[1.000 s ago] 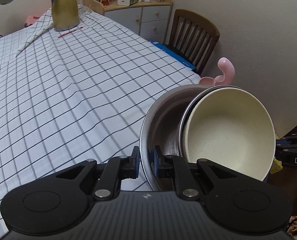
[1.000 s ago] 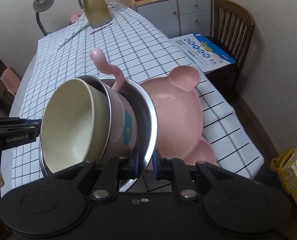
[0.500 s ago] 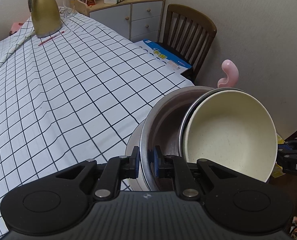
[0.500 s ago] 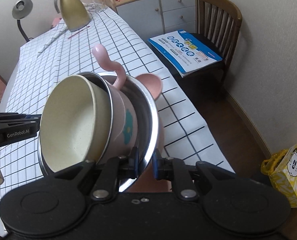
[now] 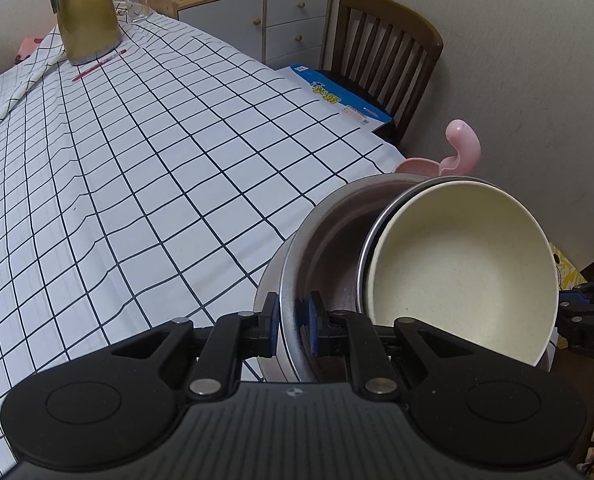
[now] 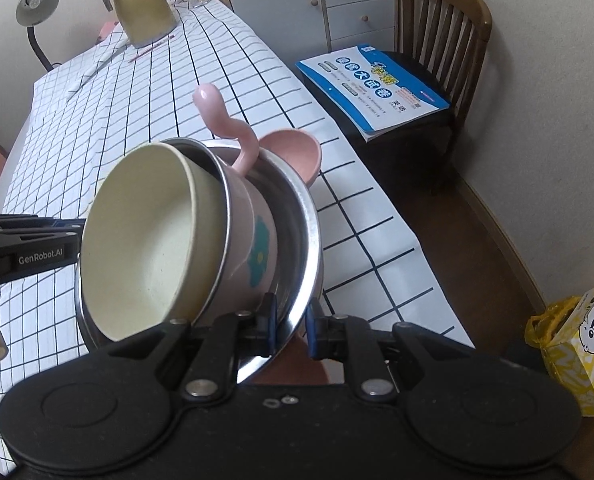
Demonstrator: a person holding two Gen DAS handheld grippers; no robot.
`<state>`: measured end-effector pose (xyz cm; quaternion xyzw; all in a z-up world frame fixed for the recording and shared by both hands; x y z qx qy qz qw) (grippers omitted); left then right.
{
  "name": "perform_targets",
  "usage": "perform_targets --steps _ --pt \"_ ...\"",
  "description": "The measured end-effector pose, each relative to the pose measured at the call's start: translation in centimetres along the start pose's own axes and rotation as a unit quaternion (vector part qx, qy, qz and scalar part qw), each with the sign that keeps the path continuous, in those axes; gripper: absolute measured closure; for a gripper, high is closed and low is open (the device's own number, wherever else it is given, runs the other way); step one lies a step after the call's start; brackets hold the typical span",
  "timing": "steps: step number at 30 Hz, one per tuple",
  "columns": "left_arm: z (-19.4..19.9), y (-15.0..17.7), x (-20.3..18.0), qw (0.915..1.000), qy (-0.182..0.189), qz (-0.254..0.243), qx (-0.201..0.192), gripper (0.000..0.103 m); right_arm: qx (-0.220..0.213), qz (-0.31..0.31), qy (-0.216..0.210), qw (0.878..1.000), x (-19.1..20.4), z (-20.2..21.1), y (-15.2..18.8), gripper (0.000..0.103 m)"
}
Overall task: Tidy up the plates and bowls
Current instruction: 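Lift the nested steel bowl with both grippers and carry it over the plate stack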
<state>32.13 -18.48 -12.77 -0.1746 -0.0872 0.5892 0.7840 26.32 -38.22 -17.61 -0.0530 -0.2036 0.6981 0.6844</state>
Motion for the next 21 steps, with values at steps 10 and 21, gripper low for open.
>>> perform_targets --steps 10,21 --pt "-1.0 0.0 0.2 1.0000 0.002 0.001 0.005 0.090 -0.002 0.005 0.015 1.000 0.3 -0.6 0.0 0.087" --pt "-1.2 0.1 0.5 0.9998 0.017 -0.008 0.002 0.089 -0.010 0.013 0.039 0.999 0.6 -0.8 -0.2 0.082"
Point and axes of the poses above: each gripper's, at about its wrist camera, not at the fingertips, and z roughly against the way its jaws point, x to its left, y to its underside, the point moved 3 cm from there along -z, roughly the way its jaws point, and after that the axes turned 9 degrees about x, right-handed, at the moved point
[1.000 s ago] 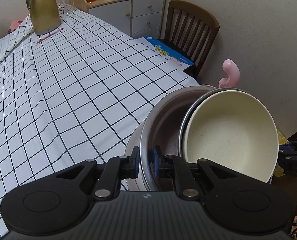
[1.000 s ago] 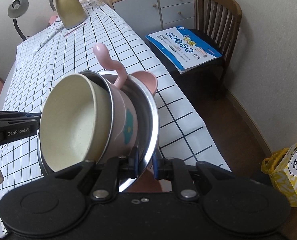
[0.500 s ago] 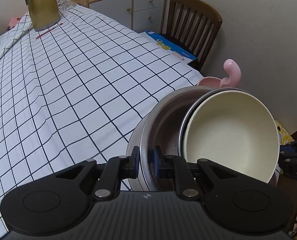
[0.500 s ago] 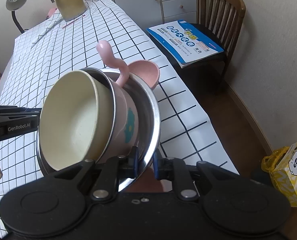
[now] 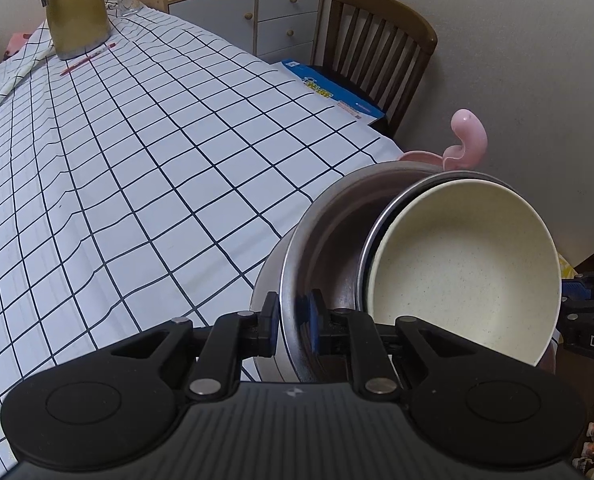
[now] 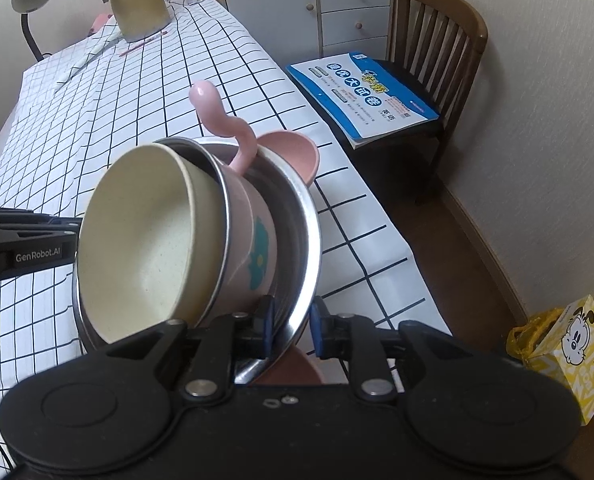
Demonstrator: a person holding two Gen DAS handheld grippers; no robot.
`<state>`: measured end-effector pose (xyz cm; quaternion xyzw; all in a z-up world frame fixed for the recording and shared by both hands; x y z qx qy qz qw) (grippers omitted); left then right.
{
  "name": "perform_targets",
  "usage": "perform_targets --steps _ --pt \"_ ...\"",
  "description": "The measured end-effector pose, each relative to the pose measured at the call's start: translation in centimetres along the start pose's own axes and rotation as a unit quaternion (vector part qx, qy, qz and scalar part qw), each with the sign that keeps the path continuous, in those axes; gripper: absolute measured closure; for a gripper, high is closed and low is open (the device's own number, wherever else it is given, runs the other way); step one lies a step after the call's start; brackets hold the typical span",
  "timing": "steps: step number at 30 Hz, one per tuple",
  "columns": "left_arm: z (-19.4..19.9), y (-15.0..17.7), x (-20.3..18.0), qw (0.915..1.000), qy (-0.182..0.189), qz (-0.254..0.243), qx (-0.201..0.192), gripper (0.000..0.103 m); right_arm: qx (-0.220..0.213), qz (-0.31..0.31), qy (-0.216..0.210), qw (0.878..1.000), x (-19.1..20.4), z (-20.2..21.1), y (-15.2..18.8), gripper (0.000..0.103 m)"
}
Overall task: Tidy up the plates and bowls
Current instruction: 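Lift the nested steel bowl with both grippers and carry it over the plate stack, then lower the nested bowls onto the pink plate and open both grippers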
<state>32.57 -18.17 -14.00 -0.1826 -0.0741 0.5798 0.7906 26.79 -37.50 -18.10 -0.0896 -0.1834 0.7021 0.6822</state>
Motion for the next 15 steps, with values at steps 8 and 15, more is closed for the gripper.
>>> perform_targets --steps 8,15 --pt "0.5 0.4 0.2 0.9999 -0.002 -0.013 -0.004 0.089 -0.013 -0.016 0.003 1.000 -0.4 0.6 0.4 0.071" --pt "2.0 1.2 0.6 0.9997 -0.003 -0.014 -0.019 0.077 -0.039 -0.026 0.005 0.999 -0.5 2.4 0.8 0.064"
Point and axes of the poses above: each gripper's, at about its wrist camera, not at the fingertips, and z roughly against the way its jaws point, x to its left, y to its underside, the point moved 3 cm from there along -z, roughly the way its jaws point, and after that the axes turned 9 degrees about x, right-handed, at the moved point
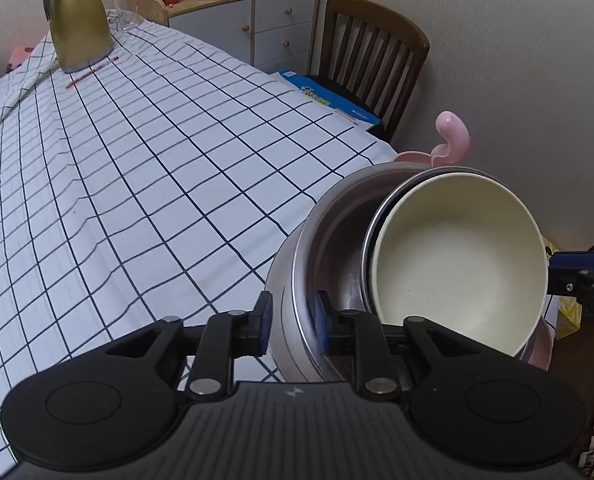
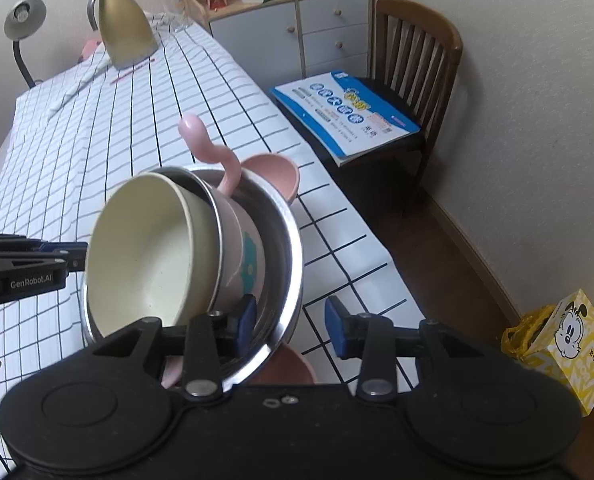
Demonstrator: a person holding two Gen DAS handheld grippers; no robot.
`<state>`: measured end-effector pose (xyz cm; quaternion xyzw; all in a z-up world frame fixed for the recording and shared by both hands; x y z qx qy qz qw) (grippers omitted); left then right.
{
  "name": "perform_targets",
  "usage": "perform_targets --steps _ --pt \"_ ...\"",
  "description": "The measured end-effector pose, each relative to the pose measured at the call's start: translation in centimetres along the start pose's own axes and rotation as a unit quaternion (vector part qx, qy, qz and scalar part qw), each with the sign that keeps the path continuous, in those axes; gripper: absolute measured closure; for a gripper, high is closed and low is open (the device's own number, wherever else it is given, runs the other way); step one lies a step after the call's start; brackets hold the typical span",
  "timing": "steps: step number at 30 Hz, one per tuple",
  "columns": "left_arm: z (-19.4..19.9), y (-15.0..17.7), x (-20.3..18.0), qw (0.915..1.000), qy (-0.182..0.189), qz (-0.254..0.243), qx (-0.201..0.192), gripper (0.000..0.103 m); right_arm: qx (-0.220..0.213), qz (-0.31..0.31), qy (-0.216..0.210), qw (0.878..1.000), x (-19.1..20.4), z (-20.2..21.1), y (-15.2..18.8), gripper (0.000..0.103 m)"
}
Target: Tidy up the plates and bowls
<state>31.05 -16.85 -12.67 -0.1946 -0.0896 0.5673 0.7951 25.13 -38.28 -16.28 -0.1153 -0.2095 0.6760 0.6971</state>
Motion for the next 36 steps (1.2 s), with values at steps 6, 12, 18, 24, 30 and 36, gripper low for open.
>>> perform_targets --steps 6,12,18,24,30,36 --pt "2.1 0.9 0.1 0.9997 0.004 -0.010 -0.021 0.073 -0.032 0.009 -0.002 0.999 1.0 2.1 0.7 0.057" --pt "4.7 2.3 -0.3 0.9987 0.005 -0.023 -0.046 0.073 -0.069 0.027 -0.013 0.997 2.6 4.3 1.9 0.045" --pt "7.3 4.0 -0.3 0.9973 0.011 -0.024 -0.068 0.069 -0.109 0.043 -0.018 0.993 4.1 6.4 3.1 0.035" --pt "10.0 5.8 -0.4 0.9946 0.015 -0.022 -0.101 0.046 -0.141 0.045 -0.028 0.989 4.8 8.4 4.1 0.021" --pt "12.3 7.4 -1.0 0.9918 0.023 -0.025 -0.124 0.033 -0.170 0.055 -0.030 0.984 5.5 10.2 5.5 0.012" --pt "14.2 8.9 -1.7 0.9878 0.027 -0.028 -0.151 0.024 -0.202 0.062 -0.023 0.977 6.0 11.8 7.0 0.003"
Point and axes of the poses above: each gripper's, at about its wrist camera, not at the fingertips, and z roughly against the way its jaws point, x to its left, y to its underside, the point moved 3 cm from there along -z, roughly the way its jaws point, and after that the axes turned 9 degrees about x, right-handed, at the moved point
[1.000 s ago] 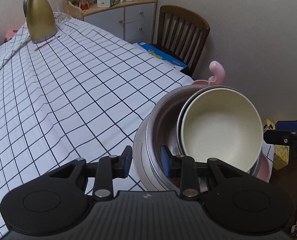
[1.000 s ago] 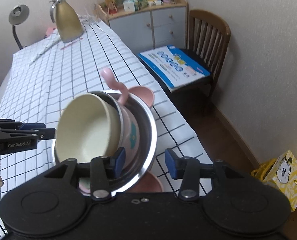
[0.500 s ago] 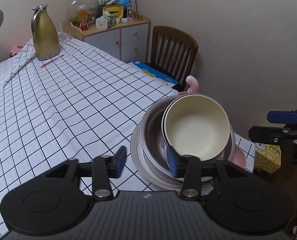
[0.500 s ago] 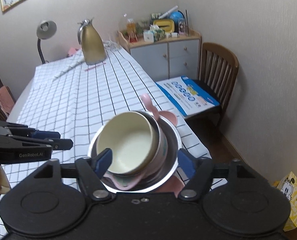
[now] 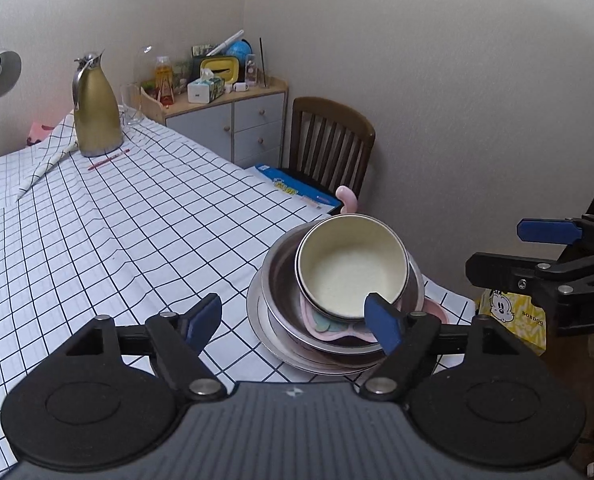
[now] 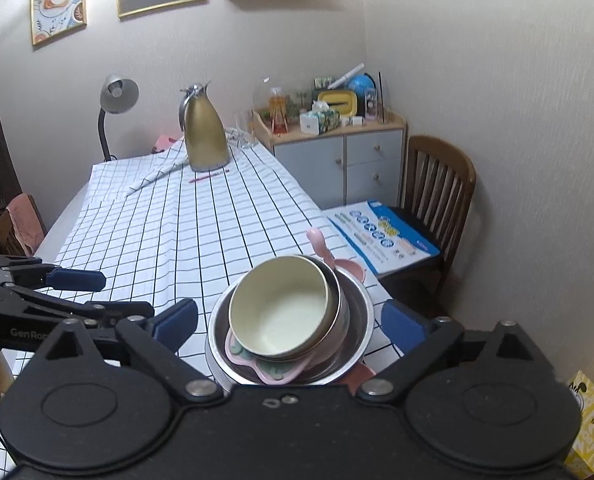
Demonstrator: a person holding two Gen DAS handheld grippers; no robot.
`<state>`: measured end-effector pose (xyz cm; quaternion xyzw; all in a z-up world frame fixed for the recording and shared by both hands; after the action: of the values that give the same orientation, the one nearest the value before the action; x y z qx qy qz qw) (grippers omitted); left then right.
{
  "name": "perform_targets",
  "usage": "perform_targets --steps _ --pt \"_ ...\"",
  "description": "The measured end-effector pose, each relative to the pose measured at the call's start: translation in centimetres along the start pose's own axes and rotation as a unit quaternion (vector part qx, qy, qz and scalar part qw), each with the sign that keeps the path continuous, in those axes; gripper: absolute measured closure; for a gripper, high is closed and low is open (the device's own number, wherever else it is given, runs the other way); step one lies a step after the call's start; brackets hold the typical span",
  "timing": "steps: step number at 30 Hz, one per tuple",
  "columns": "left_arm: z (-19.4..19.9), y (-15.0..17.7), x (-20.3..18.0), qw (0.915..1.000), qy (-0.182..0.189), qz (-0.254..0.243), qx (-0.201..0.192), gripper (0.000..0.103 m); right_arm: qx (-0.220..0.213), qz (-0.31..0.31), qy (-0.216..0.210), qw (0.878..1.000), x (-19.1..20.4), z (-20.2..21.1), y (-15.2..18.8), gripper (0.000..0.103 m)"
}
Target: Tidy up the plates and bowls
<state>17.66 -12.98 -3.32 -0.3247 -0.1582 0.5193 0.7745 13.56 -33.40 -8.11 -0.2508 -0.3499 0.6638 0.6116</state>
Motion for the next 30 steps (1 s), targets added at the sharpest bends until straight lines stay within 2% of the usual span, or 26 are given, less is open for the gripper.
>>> perform_targets --steps 4,6,8,13,19,30 --pt "0.9 0.5 -0.3 0.9999 0.006 0.007 -0.008 0.020 -0.014 0.003 0.001 1.000 0.1 1.0 0.4 0.001" --pt "1.3 0.7 -0.4 0.9998 0.006 0.011 -0.015 0.009 -0.019 0.003 0.002 1.000 0.1 1.4 0.5 0.000" --pt "1.8 1.0 -0.4 0.9996 0.011 0.014 -0.023 0.002 -0.023 0.003 0.001 1.000 0.2 1.8 0.7 0.000" --pt "2.6 1.5 -0.6 0.9991 0.020 0.018 -0.032 0.002 -0.026 0.000 0.000 1.000 0.4 2.2 1.1 0.000" --pt "3.8 2.3 -0.8 0.9984 0.013 0.030 -0.046 0.002 -0.027 -0.004 -0.004 1.000 0.7 2.7 1.7 0.000" --pt "4.7 3.4 -0.9 0.9983 0.011 0.043 -0.038 0.002 -0.021 -0.009 -0.014 1.000 1.4 3.5 2.6 0.000"
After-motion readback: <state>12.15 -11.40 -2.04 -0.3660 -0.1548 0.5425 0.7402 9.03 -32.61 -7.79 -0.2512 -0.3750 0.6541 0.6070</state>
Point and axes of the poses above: each gripper's, at about its wrist camera, not at the fingertips, and z roughly against the way its jaws point, x to its left, y to its underside, the point moved 3 cm from there along -z, roughly the way its jaws point, and after that the axes turned 9 degrees about x, right-handed, at the moved point
